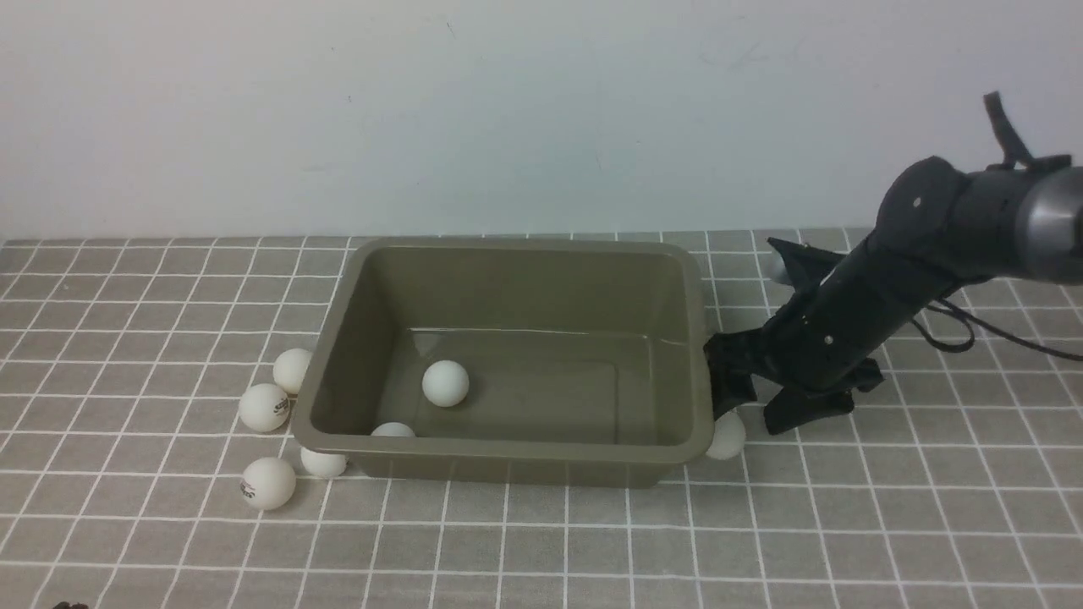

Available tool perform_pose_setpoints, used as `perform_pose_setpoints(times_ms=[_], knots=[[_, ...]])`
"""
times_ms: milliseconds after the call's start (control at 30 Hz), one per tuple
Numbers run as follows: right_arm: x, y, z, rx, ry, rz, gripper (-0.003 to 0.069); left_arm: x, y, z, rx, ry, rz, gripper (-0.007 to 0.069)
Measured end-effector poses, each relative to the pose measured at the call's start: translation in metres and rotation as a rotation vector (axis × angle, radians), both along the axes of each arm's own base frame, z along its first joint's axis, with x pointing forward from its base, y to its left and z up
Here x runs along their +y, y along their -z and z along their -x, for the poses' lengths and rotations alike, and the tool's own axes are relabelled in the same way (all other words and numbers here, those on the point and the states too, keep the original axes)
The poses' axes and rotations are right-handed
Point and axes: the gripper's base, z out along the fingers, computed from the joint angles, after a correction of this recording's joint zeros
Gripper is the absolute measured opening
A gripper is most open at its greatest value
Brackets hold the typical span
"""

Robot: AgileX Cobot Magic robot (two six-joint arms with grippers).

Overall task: Put the table tennis balls into the box on the grey coffee tablecloth.
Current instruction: 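Reach for and grasp a ping pong ball on the table, then release the ping pong ball into the bin and lift the gripper away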

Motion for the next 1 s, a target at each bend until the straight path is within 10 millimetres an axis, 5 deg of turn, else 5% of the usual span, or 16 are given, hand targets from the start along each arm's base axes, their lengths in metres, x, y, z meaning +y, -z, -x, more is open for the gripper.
perform_pose_setpoints(times_ms=[133, 200, 233, 467, 733, 900, 1000], knots=[[0.007, 0.002, 0.001, -0.006, 0.001, 0.029, 0.0508, 0.0, 0.0, 0.0, 0.0, 0.0, 0.0, -0.0005], [0.004, 0.005, 0.002, -0.001, -0.01, 0.077, 0.0358, 0.0, 0.0, 0.0, 0.0, 0.0, 0.0, -0.0005], [0.003, 0.005, 0.002, 0.01, -0.002, 0.081, 0.0339, 0.0, 0.0, 0.0, 0.0, 0.0, 0.0, -0.0005], [-0.008, -0.012, 0.009, 0.011, -0.036, 0.182, 0.0358, 0.0, 0.0, 0.0, 0.0, 0.0, 0.0, -0.0005], [0.014, -0.101, 0.025, -0.261, -0.001, 0.022, 0.0357, 0.0, 0.0, 0.0, 0.0, 0.0, 0.0, -0.0005], [0.05, -0.103, 0.029, -0.352, -0.072, -0.029, 0.0362, 0.0, 0.0, 0.0, 0.0, 0.0, 0.0, -0.0005], [0.069, -0.092, 0.023, -0.353, -0.111, -0.031, 0.0437, 0.0, 0.0, 0.0, 0.0, 0.0, 0.0, -0.0005]])
